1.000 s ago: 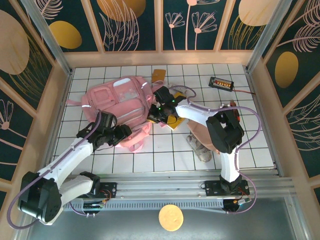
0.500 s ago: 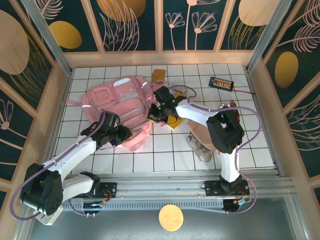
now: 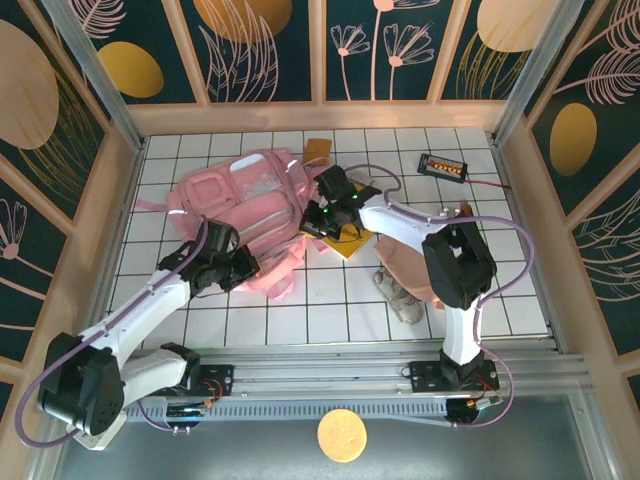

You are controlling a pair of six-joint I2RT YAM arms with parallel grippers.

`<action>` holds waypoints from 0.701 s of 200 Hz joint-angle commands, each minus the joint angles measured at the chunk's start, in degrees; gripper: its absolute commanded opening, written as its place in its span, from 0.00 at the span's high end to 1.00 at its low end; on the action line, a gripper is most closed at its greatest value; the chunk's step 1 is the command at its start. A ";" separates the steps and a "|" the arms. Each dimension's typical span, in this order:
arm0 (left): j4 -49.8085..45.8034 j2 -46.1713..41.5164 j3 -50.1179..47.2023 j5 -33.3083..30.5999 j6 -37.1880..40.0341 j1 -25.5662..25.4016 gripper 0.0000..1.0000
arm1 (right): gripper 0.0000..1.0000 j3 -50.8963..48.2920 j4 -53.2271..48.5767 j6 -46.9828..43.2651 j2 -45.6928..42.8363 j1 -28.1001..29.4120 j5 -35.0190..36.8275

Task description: Pack the student bag

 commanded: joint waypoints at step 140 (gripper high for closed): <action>2.64 0.55 9.01 2.90 4.55 -0.17 1.00 | 0.37 14.81 -16.02 -16.27 -2.09 -10.97 -5.50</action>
